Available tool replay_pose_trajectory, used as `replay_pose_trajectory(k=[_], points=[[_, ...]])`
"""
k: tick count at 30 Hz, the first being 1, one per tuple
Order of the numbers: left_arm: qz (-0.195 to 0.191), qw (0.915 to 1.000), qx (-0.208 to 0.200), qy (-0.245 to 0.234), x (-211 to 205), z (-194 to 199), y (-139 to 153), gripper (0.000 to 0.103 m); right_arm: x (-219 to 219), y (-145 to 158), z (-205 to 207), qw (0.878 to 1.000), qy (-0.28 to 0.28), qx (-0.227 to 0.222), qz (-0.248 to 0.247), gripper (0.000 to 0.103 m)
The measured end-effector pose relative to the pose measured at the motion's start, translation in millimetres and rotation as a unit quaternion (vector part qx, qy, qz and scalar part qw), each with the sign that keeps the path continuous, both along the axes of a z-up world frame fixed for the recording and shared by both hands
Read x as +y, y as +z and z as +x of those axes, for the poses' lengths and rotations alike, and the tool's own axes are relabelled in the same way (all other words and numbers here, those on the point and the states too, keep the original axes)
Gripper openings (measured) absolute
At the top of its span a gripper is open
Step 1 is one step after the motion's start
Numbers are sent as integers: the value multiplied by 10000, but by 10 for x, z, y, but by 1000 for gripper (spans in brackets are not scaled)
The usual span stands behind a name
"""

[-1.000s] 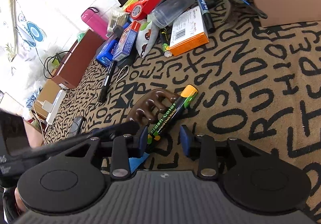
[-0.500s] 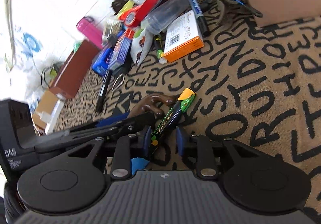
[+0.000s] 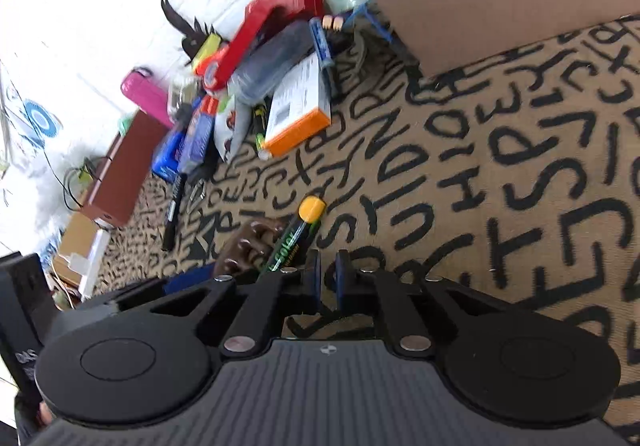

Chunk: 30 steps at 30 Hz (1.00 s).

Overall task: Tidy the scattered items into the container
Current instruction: 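Grasp the brown claw clip with the left gripper while the right grasps the yellow-capped marker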

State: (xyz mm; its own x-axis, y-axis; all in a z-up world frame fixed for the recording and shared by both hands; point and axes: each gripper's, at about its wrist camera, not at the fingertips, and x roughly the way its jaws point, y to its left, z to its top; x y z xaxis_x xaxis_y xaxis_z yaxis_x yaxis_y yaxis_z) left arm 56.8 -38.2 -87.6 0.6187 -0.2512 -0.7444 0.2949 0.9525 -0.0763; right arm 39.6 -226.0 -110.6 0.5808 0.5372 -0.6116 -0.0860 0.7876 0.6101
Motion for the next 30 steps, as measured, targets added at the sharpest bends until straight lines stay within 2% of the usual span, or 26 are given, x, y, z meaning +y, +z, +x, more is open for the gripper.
replay_pose_trajectory(k=[3,7,11,16,18,19,21,22,25,27,30], points=[[57,9999,-46,119,33,0,-6,55,130,63,26,9998,162,-134,-17,14],[17,9992,-62,400,154,24,-12,56,376,42,126,9989,450,-83,-55,15],[-97,9970,-130,752,297,54,-23,56,593,-46,147,9980,614,50,-116,27],[-181,9964,-87,820,347,105,-10,56,654,-73,146,9981,595,-43,-127,27],[-189,9963,-70,831,353,135,-9,60,651,-83,166,9985,539,-23,-74,27],[-179,9965,-61,811,347,154,-7,66,651,-92,175,9987,510,-23,-46,27],[-84,9969,-52,778,313,178,-6,67,649,-102,192,9988,488,4,7,27],[-73,9969,-53,776,300,184,-6,71,651,-96,196,9987,514,7,5,27],[-355,9961,78,799,331,236,5,81,627,-80,183,9977,671,-2,-74,26],[-334,9960,58,831,314,263,-3,81,600,-81,150,9973,736,9,-29,30],[-279,9958,17,868,291,306,-14,83,646,-56,124,9968,772,-62,-190,30]])
